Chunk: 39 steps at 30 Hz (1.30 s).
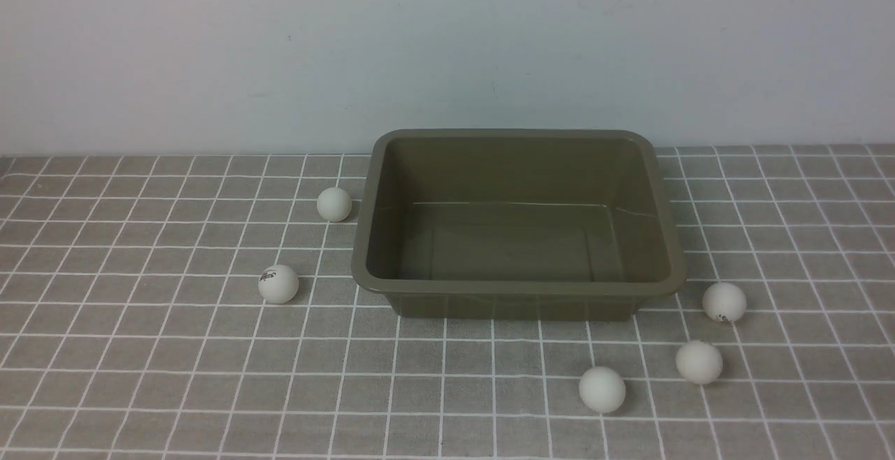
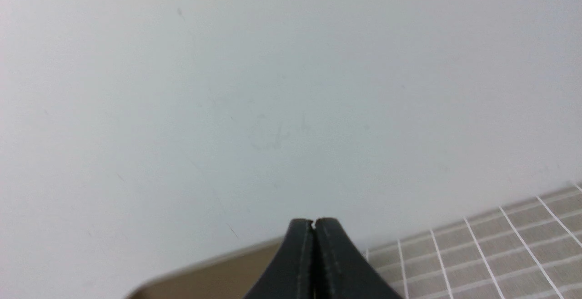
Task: Put the table tennis balls into the box on the grey coffee tablecloth.
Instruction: 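Reach for and grasp a ping pong ball on the table beside the basket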
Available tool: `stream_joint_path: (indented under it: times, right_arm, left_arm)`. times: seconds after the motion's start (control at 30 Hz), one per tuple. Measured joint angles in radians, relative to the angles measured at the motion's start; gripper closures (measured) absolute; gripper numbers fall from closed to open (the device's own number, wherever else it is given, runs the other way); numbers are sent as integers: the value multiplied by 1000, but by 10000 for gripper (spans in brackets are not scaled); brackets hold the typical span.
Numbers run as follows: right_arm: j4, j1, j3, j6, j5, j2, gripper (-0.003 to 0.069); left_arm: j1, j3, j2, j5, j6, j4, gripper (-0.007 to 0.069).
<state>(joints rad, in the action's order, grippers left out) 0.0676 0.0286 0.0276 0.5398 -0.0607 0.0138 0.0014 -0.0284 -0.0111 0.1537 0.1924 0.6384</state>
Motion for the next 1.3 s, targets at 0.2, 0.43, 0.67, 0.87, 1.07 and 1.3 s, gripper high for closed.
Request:
stream_joint_path:
  times: [0.2, 0.43, 0.67, 0.87, 1.07, 1.3]
  right_arm:
    - [-22, 0, 0, 11, -86, 0, 669]
    - [26, 26, -274, 140, 119, -180, 669]
    - [53, 195, -835, -115, 909, -664, 669]
    - [7, 240, -1062, -296, 1257, -975, 669]
    - [-91, 99, -1087, -422, 1262, -1209, 669]
    - [-364, -103, -1087, -656, 1246, -1292, 669]
  left_arm:
    - [0, 106, 20, 12, -6, -8, 629]
    - [0, 546, 501, -518, -153, -171, 629]
    - [0, 875, 1111, -1046, -363, -253, 629]
    - [-2, 1055, 1476, -1149, -438, -269, 629]
    - [-72, 1197, 1701, -1124, -448, -328, 629]
    - [-99, 1288, 1816, -1029, -458, -358, 627]
